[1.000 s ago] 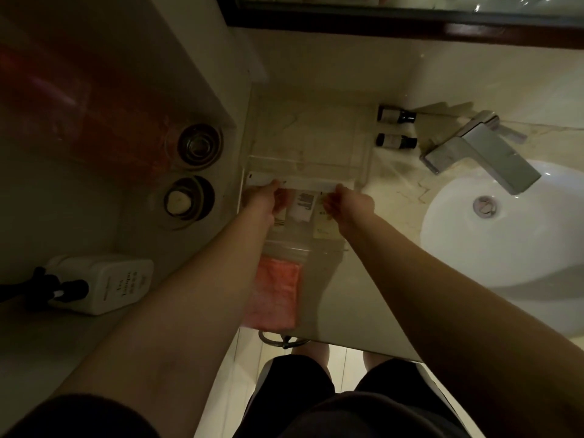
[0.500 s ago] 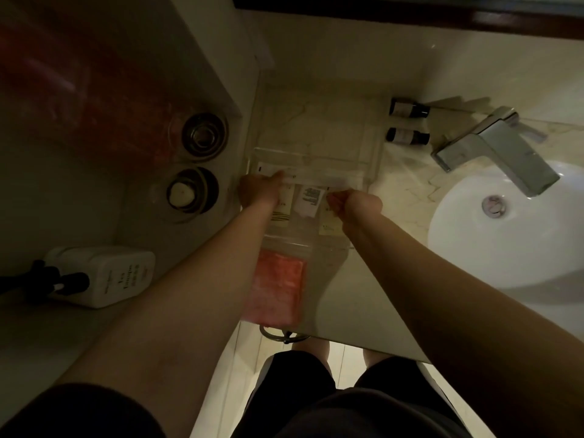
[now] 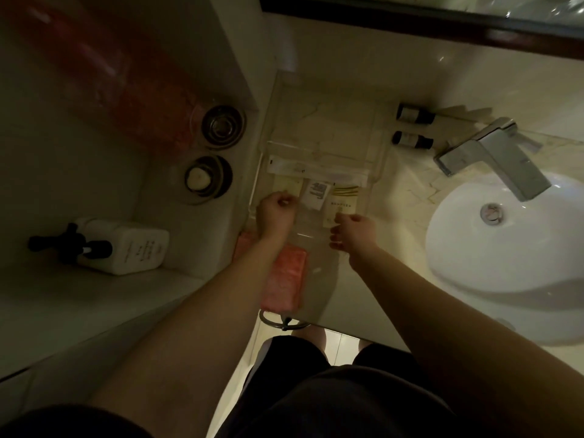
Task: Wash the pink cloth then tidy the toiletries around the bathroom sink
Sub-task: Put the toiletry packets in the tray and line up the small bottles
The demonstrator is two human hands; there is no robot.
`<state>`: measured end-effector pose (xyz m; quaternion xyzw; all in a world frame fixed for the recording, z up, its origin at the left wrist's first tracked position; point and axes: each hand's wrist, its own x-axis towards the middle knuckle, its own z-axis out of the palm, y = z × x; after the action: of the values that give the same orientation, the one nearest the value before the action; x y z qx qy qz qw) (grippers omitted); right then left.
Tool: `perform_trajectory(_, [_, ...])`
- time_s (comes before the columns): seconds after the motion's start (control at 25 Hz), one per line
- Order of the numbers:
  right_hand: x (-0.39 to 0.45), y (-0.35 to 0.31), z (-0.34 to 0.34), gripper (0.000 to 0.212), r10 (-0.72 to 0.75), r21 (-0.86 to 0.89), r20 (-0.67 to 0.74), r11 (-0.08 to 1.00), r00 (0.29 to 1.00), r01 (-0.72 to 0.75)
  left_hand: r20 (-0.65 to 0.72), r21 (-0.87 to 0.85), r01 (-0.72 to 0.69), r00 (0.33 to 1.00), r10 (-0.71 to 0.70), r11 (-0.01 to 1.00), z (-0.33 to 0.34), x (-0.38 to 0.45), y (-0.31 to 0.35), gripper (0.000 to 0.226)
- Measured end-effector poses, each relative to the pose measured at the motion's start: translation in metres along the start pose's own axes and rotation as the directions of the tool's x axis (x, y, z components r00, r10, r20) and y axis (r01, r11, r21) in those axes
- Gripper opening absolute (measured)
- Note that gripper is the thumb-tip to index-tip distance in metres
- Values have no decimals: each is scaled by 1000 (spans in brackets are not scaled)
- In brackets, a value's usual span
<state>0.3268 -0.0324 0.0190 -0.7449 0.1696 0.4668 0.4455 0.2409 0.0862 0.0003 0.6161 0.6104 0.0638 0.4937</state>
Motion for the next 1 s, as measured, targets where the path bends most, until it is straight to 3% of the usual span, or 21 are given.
perform_trajectory(0.12, [-10, 26, -3, 20, 50, 51, 17, 997, 999, -51, -26, -66, 41, 999, -43, 997, -7, -26, -27, 9])
perform_trajectory(0.28, [-8, 46, -2, 25, 190, 183, -5, 965, 982, -186, -23, -176, 212, 975, -219, 961, -14, -33, -56, 26])
perform_trajectory(0.44, [2, 45, -1, 19, 219, 346, 106, 906, 970, -242, 88, -369, 362, 930, -356, 856, -17, -24, -59, 21])
perform_trajectory(0.6, [5, 45, -1, 12, 190, 419, 199, 870, 961, -259, 145, -571, 372, 923, -356, 732, -15, -15, -52, 7])
perform_trajectory(1.0, [16, 10, -15, 10, 92, 435, 218, 882, 972, -182, 150, -587, 325, 943, -296, 742, -5, 11, -32, 9])
